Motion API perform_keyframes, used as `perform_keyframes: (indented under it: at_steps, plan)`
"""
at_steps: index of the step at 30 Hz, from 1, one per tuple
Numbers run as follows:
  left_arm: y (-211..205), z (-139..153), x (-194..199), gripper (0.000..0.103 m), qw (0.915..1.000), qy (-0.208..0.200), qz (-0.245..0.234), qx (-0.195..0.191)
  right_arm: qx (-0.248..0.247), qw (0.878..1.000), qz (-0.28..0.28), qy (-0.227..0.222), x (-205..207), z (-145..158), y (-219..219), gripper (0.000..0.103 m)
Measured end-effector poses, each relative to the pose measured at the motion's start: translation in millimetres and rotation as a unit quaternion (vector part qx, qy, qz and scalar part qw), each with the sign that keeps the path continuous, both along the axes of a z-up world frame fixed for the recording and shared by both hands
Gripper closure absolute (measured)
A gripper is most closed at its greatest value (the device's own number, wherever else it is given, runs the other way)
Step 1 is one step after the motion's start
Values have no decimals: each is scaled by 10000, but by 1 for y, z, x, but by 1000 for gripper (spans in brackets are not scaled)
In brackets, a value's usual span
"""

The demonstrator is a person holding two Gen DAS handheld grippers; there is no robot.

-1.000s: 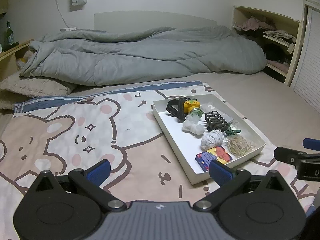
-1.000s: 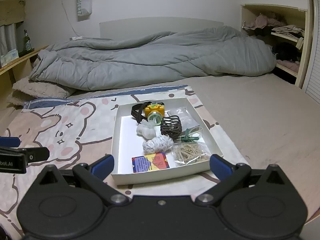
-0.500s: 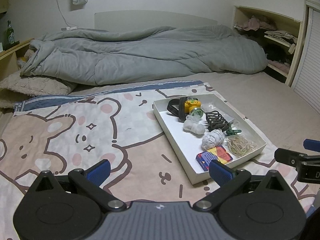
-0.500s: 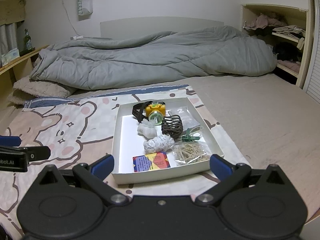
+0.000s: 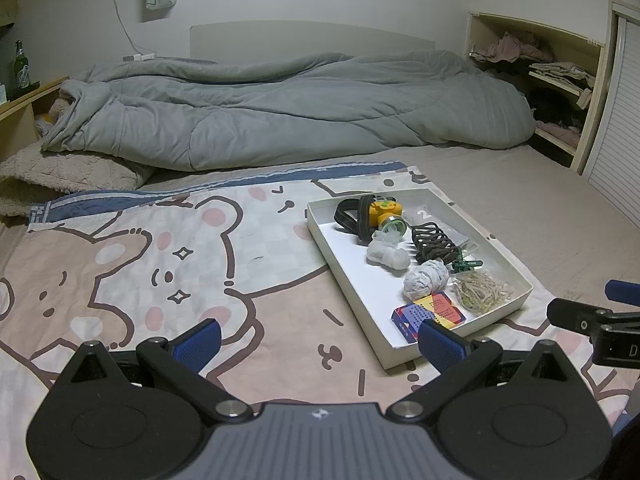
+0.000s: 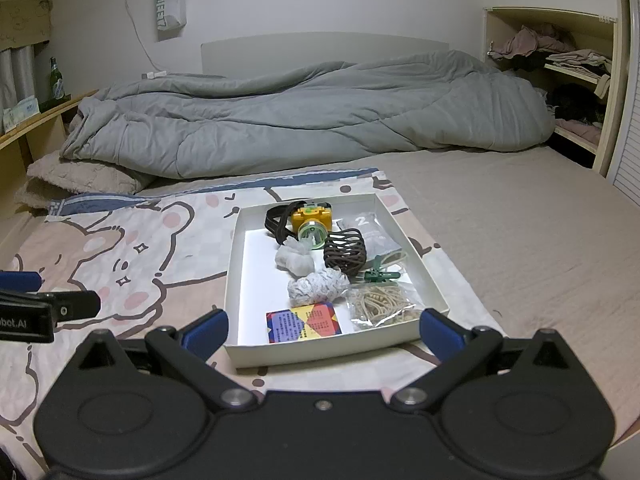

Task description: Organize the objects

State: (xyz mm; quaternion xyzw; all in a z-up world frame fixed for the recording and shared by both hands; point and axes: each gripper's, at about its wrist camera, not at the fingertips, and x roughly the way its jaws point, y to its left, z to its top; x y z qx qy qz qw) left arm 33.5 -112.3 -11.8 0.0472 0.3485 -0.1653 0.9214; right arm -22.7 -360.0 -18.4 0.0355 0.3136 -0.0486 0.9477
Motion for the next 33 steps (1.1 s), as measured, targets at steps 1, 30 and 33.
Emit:
perform_keyframes:
  at_steps: [1, 30, 33]
  plan:
    - [0, 0, 0, 0, 10000, 2, -1, -3, 0, 10000, 0, 1, 0, 0, 0, 0]
    - [1, 1, 1, 0, 10000, 19, 22, -17, 4, 10000, -2, 4, 0, 0, 0, 0]
    - [1, 1, 1, 0, 10000, 22, 20, -19, 5, 10000, 0, 2, 0, 0, 0, 0]
